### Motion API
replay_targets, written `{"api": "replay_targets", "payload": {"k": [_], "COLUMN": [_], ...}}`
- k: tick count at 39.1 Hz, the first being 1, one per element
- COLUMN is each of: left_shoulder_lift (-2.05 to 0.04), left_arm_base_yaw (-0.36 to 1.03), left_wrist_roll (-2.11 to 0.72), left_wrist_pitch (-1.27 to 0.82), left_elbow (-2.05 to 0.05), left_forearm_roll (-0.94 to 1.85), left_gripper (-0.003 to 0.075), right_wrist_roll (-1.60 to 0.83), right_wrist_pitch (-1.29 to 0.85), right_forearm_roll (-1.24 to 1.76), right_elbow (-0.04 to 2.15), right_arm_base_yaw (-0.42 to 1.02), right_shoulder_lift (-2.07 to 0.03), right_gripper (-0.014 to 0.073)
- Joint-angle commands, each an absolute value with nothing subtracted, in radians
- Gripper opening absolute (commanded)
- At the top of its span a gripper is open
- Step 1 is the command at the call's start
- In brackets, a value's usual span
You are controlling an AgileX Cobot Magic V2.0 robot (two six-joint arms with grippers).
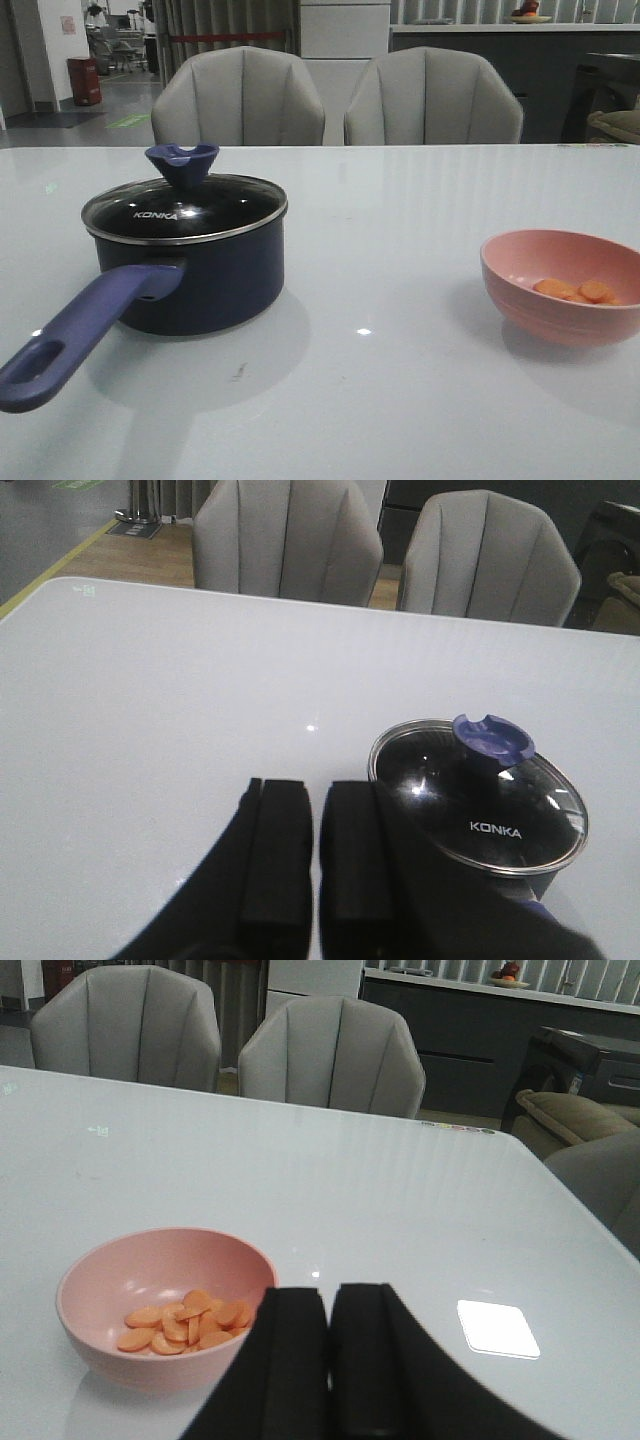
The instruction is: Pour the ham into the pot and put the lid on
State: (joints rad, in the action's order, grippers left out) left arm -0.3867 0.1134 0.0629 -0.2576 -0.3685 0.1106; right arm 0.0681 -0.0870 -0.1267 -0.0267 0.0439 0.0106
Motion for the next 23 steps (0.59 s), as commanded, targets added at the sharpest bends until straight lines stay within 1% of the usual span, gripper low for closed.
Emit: {"api": "replay_targets", "payload": {"k": [1, 6, 9, 10, 11, 13, 14, 17, 19, 20, 23], "left_shoulder_lift": [-0.418, -0.428, -0.433, -0.433, -0.435, -0.435, -0.435, -0.438, -0.438, -0.438, -0.438], "left_arm_base_yaw": [0.123, 0.123, 0.123, 0.123, 0.123, 0.123, 0.123, 0.123, 0.123, 0.123, 0.123], "left_wrist_roll": [0.071, 0.071, 0.071, 0.071, 0.071, 0.071, 0.071, 0.071, 0.071, 0.071, 0.071], "left_wrist_pitch": [-0.135, -0.144, -0.163, -0.172, -0.179, -0.189, -0.191, -0.197, -0.199, -0.199, -0.199], "left_elbow": [-0.391, -0.391, -0.396, -0.398, -0.402, -0.405, -0.405, -0.405, -0.405, -0.405, -0.405], "left_forearm_roll": [0.107, 0.107, 0.107, 0.105, 0.1, 0.095, 0.095, 0.095, 0.095, 0.095, 0.095], "left_gripper": [0.0134, 0.0137, 0.0162, 0.0185, 0.0225, 0.0324, 0.0388, 0.0549, 0.0599, 0.061, 0.0606], "right_wrist_roll": [0.069, 0.069, 0.069, 0.069, 0.069, 0.069, 0.069, 0.069, 0.069, 0.069, 0.069], "right_wrist_pitch": [-0.011, -0.011, -0.011, -0.011, -0.011, -0.011, -0.011, -0.011, -0.011, -0.011, -0.011], "right_forearm_roll": [-0.139, -0.139, -0.139, -0.139, -0.139, -0.139, -0.139, -0.139, -0.139, -0.139, -0.139], "right_elbow": [-0.022, -0.022, -0.022, -0.022, -0.022, -0.022, -0.022, -0.022, -0.022, -0.022, -0.022], "right_arm_base_yaw": [0.037, 0.037, 0.037, 0.037, 0.037, 0.037, 0.037, 0.037, 0.037, 0.037, 0.037], "right_shoulder_lift": [0.03, 0.03, 0.03, 0.03, 0.03, 0.03, 0.03, 0.03, 0.03, 0.03, 0.03], "right_gripper": [0.0143, 0.0143, 0.0143, 0.0143, 0.0143, 0.0143, 0.0143, 0.0143, 0.0143, 0.0143, 0.0143]}}
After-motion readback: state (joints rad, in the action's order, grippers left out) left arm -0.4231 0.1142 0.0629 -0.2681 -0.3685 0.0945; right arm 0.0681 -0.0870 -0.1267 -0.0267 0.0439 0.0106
